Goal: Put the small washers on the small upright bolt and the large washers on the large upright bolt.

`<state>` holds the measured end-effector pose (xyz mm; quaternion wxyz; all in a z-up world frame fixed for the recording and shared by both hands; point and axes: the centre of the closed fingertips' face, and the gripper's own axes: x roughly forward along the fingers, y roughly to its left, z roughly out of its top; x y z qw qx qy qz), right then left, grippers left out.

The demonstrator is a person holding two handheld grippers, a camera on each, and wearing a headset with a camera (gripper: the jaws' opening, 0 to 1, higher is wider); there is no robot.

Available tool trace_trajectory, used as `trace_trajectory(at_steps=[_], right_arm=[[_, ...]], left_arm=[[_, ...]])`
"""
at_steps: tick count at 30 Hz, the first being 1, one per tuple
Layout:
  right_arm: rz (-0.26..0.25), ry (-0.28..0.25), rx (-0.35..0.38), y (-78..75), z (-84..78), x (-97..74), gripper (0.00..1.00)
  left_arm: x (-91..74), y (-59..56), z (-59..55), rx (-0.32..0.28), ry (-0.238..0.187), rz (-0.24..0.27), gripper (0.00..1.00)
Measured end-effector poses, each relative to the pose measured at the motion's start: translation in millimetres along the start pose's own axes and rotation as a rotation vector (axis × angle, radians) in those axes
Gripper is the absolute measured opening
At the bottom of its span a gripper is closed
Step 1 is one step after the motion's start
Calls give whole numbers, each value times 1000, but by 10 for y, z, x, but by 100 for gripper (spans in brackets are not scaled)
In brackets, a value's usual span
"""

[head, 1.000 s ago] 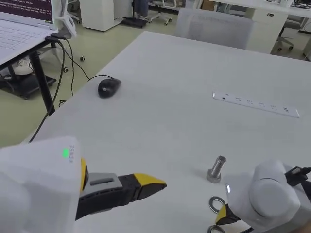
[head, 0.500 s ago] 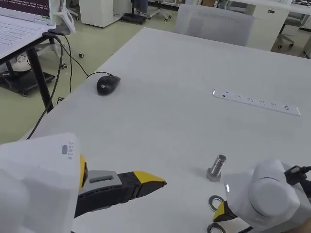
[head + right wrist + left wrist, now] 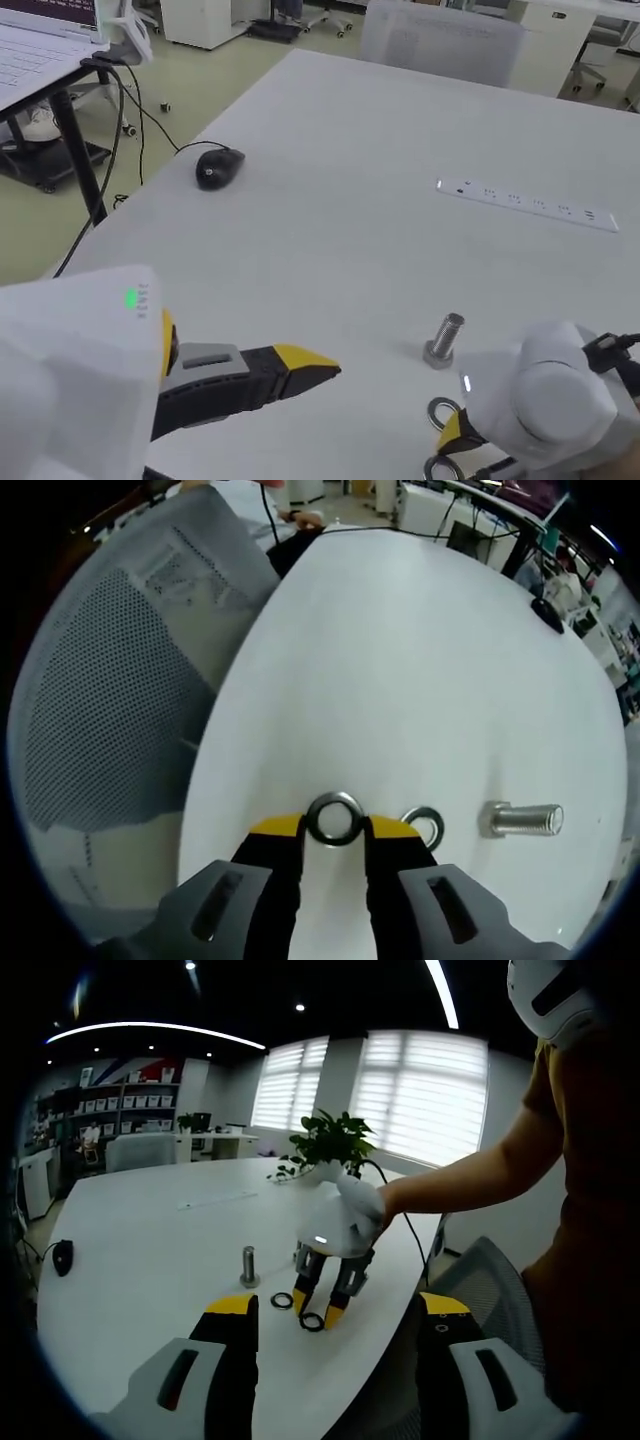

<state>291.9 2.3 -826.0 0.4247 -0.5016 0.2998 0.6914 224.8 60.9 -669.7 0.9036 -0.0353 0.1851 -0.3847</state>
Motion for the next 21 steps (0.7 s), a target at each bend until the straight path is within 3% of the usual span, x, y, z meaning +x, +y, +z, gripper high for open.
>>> trace_trajectory(at_steps=[16, 21], right_arm=[[5, -6, 54, -11, 12, -23, 21], [1, -1, 62, -36, -3, -101, 21]], left_arm=[[35, -32, -10, -8, 6, -2, 63], [43, -36, -5, -7, 8, -1, 63]])
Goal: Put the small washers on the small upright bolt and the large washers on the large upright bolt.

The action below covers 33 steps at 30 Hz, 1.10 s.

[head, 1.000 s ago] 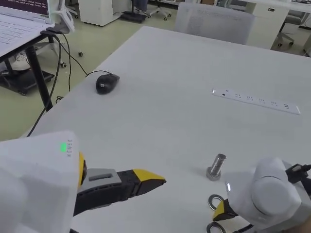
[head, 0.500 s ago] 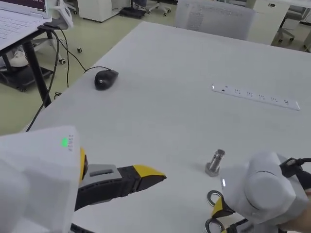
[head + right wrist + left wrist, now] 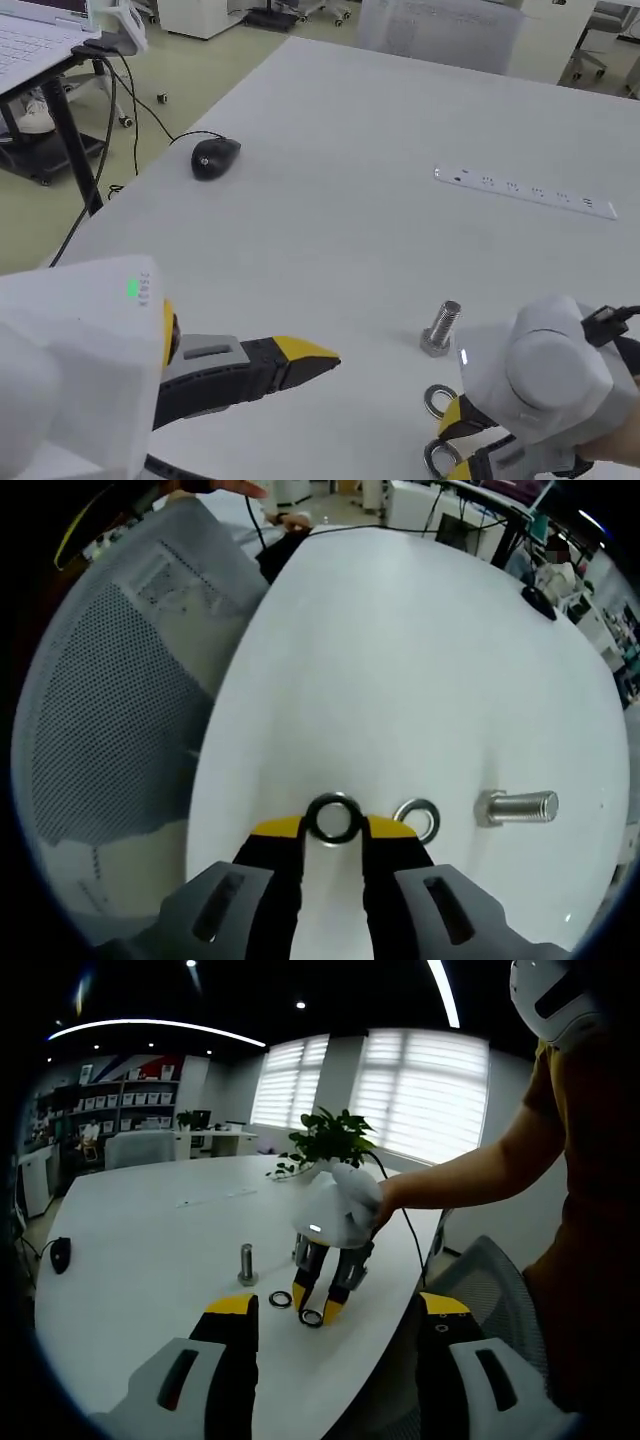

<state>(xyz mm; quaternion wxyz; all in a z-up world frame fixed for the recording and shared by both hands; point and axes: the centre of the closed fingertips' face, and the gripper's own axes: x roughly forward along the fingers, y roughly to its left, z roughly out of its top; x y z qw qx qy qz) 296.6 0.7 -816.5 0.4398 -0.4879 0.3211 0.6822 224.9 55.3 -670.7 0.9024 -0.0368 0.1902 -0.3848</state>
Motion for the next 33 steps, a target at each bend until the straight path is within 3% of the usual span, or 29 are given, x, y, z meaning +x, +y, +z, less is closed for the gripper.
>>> trace_trajectory(at_steps=[9, 19, 26, 33], right_arm=[[-58, -23, 10, -192, -16, -291, 22], [-146, -6, 4, -537, -118, -620, 22], [-205, -17, 4, -837, -5, -798, 22], [-219, -20, -8, -1075, 148, -790, 22]], left_arm=[[51, -4, 3, 0, 4, -9, 63], [87, 35, -18, 5, 18, -21, 63], [110, 48, -8, 8, 20, -31, 63], [103, 86, -9, 5, 19, -32, 63]])
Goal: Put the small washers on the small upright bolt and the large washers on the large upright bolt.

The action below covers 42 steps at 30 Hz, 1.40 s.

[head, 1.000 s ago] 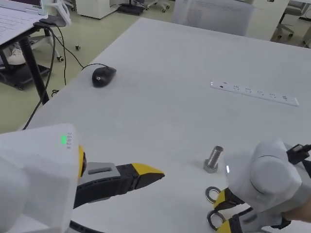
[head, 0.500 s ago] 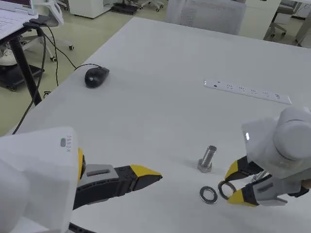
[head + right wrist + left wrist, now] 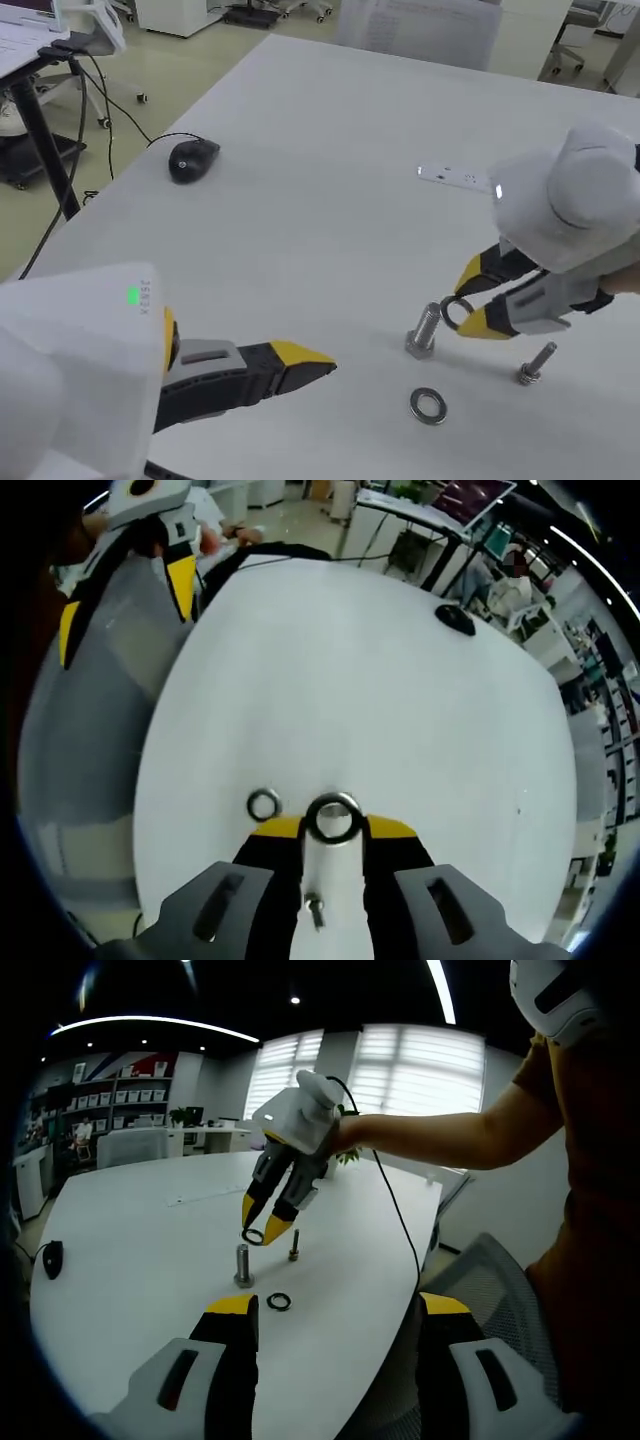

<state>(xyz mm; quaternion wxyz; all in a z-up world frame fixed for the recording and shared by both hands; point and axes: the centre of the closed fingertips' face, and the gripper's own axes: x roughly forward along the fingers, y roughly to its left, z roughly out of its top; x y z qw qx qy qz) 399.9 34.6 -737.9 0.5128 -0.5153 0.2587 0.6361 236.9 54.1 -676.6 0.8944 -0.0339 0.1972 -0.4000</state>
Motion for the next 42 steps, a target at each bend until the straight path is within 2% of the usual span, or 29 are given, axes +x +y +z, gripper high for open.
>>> trace_trajectory(at_steps=[3, 8, 20, 29, 34, 42], right_arm=[[7, 2, -1, -45, 28, 69, 22], [24, 10, -6, -27, 25, 155, 22], [40, 44, -18, -43, -62, 304, 22], [63, 65, -12, 1, -136, 472, 22], [74, 70, -2, 48, -187, 620, 22], [80, 69, 20, 71, -239, 694, 22]], left_arm=[[-14, 22, -2, -2, -1, 3, 63], [-36, 50, -16, -11, -7, 7, 63], [-31, 40, -43, -24, -11, 10, 63], [-35, 47, -76, -34, -7, 18, 63], [-30, 64, -107, -44, -4, 21, 63], [-57, 131, -136, -58, -4, 32, 62]])
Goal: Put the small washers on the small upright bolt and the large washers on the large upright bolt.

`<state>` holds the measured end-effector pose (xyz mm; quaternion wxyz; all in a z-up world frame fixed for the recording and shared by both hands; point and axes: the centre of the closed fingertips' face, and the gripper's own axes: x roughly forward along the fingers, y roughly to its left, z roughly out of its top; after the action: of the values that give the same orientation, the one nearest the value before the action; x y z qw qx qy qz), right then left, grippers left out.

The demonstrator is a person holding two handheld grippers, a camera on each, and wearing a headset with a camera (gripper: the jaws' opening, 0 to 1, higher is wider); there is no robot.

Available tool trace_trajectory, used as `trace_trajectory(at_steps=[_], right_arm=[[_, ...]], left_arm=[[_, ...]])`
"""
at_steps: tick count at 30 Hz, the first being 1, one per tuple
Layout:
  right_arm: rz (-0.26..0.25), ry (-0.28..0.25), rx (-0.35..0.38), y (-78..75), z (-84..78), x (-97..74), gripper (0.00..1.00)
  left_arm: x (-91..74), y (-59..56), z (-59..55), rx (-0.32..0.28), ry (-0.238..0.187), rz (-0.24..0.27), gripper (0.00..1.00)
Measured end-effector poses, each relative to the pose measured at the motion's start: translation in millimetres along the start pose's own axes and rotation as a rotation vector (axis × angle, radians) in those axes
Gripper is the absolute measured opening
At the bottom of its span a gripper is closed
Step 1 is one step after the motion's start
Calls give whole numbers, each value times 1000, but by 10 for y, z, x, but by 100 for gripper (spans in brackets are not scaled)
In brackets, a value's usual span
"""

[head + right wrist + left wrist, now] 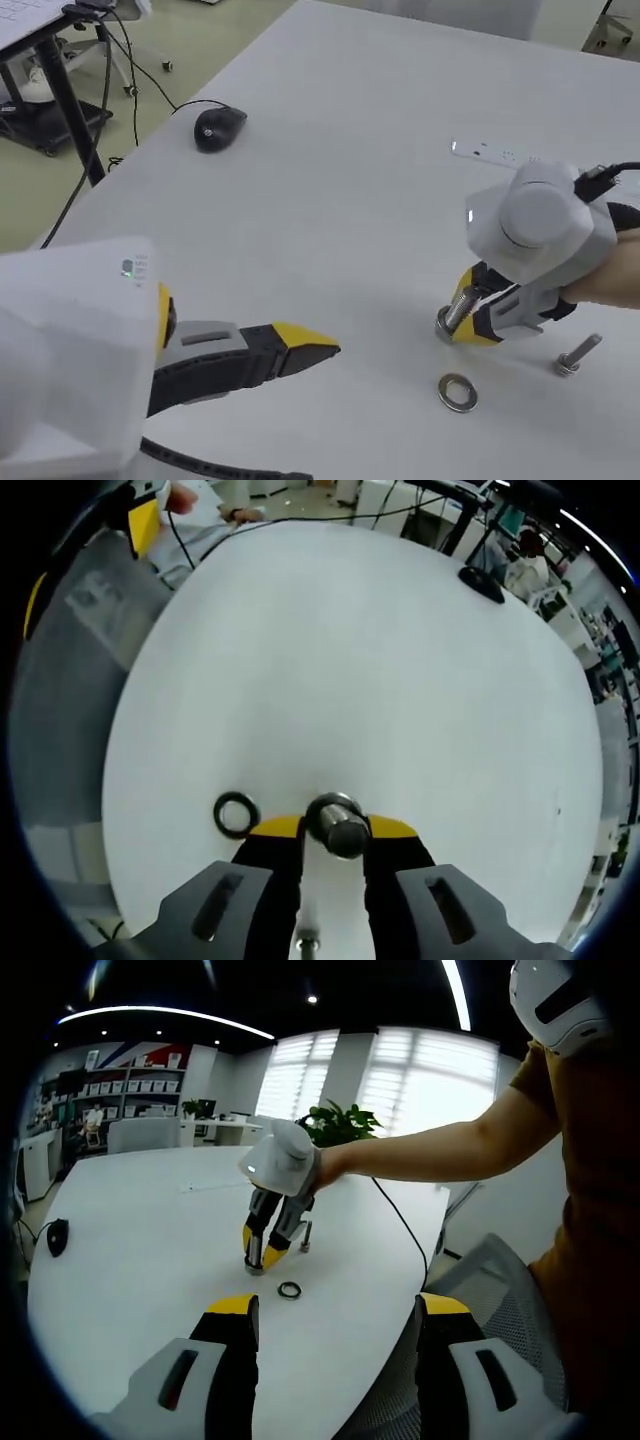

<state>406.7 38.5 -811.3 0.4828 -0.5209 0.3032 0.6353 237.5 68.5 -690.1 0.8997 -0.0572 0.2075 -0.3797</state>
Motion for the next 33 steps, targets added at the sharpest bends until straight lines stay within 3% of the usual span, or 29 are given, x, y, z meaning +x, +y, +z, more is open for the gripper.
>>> trace_trajectory(at_steps=[7, 16, 24, 33], right_arm=[[14, -11, 6, -7, -5, 14, 24], [-19, -16, 16, 14, -48, -107, 25], [-24, -32, 35, 227, -53, -227, 25], [-3, -56, 52, 482, -48, -223, 25]], left_arm=[[18, 8, -15, -5, 4, -3, 62], [11, -20, 20, 9, 6, -1, 62], [-24, -96, 46, 28, 10, 4, 62], [-67, -173, 84, 49, 9, 11, 63]])
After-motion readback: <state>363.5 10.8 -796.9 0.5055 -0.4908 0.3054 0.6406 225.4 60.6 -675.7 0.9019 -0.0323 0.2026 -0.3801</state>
